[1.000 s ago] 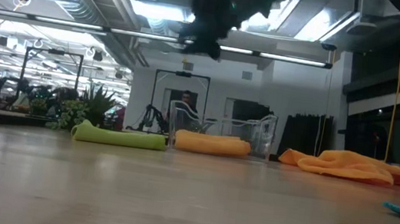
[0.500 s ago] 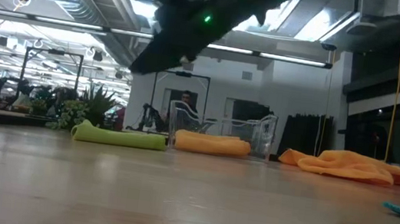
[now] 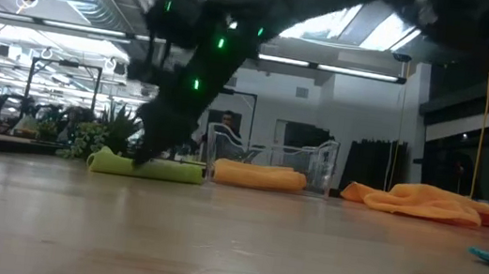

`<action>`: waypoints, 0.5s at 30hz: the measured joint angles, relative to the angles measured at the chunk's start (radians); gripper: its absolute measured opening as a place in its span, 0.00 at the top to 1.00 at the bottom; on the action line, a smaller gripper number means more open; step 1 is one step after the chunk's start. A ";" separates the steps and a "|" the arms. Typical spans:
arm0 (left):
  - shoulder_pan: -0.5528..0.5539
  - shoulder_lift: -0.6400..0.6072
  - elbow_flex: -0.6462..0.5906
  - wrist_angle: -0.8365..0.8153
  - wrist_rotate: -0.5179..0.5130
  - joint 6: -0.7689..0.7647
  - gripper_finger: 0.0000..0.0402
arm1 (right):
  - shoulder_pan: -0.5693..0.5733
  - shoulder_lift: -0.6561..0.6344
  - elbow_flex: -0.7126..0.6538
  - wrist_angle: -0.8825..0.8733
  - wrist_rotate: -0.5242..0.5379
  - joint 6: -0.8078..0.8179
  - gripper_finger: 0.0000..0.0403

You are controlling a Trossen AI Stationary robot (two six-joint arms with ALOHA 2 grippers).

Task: Fold microfiber towels
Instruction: Put the green microfiber cloth into the transparent bin

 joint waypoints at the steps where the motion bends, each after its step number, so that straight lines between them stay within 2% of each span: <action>1: 0.000 0.000 0.000 0.000 0.000 0.000 0.47 | -0.009 0.023 0.025 -0.017 0.001 0.001 0.44; 5: 0.000 0.000 0.000 0.000 0.000 0.007 0.47 | -0.038 0.067 0.102 -0.067 -0.020 -0.019 0.44; 8: 0.000 0.000 0.000 0.000 0.000 0.008 0.47 | -0.056 0.094 0.125 -0.106 -0.085 -0.016 0.44; 11: 0.000 0.000 0.000 -0.002 0.000 0.008 0.47 | -0.066 0.105 0.122 -0.124 -0.123 -0.012 0.44; 15: 0.000 0.000 0.000 -0.003 0.000 0.008 0.47 | -0.051 0.111 0.099 -0.129 -0.108 0.011 0.47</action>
